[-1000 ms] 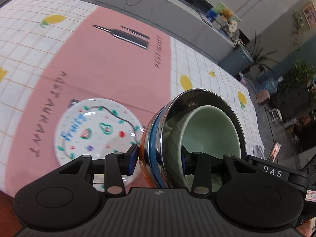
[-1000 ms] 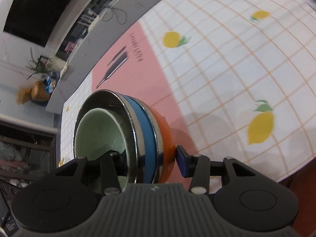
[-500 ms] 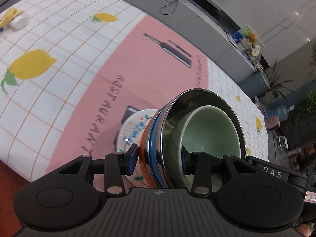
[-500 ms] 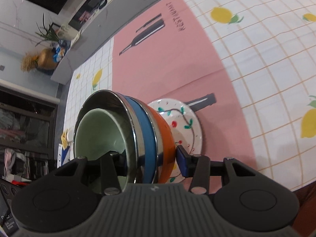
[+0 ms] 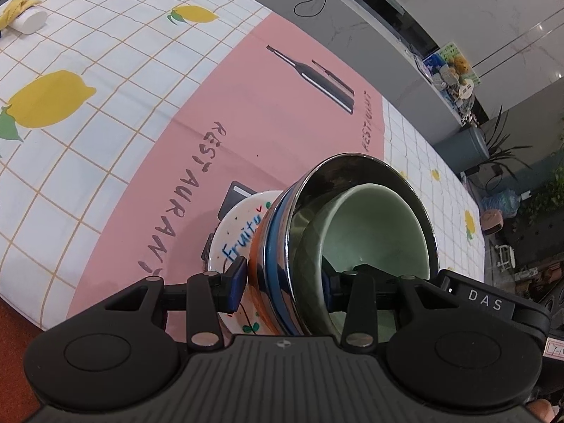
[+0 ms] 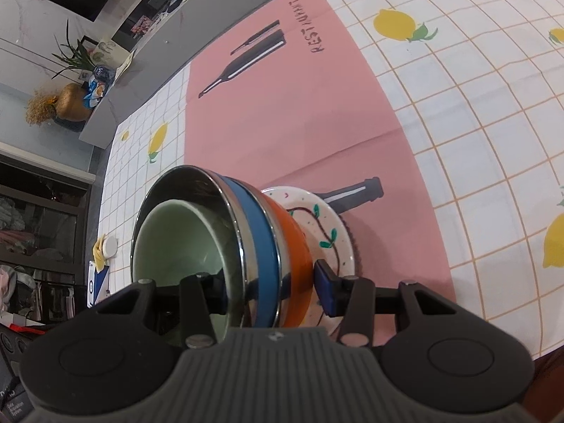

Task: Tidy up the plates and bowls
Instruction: 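Grip the nested bowl stack with both tools and slide it onto the Fruity plate, then open both tools and pull them back from the bowl stack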

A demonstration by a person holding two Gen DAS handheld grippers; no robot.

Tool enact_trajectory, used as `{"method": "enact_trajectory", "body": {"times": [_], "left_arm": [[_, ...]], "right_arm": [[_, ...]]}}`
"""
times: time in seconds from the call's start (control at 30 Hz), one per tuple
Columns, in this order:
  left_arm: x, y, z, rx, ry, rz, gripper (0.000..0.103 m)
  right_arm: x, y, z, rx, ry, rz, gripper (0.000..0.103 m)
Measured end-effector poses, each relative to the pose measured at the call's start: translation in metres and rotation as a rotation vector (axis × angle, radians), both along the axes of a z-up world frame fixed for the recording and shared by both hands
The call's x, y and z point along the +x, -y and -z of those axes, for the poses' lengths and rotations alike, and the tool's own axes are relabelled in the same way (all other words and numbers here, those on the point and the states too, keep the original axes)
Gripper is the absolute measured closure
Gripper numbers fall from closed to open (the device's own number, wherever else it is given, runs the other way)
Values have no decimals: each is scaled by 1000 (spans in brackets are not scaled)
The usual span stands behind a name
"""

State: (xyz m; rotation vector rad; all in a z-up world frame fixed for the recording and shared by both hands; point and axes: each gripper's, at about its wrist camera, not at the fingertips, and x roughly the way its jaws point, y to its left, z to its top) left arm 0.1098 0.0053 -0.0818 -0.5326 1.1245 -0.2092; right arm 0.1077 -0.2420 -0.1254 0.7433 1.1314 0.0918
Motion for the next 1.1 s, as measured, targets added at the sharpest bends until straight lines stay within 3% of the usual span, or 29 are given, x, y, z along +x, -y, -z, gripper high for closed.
{"method": "enact_trajectory", "body": {"times": [0.17,0.4,0.53,0.7,0.97,1.1], "left_arm": [[0,5,-1,57,24,10,59],[1,4,-1,54,8,9,59],[2,2,0,34,7,-7,56],[2,0,0,13,17,-23,49],[-7,6,-22,88,148,-27,47],[-13,10,-38,170,234,-47,47]], "right_arm": [[1,4,15,48,-23,-1,58],[2,8,17,88,-25,-2,53],[1,5,11,55,0,-17,51],[0,2,2,-4,37,-46,39],[-8,7,-8,-30,88,-58,33],[-15,8,-24,-74,148,-58,32]]}}
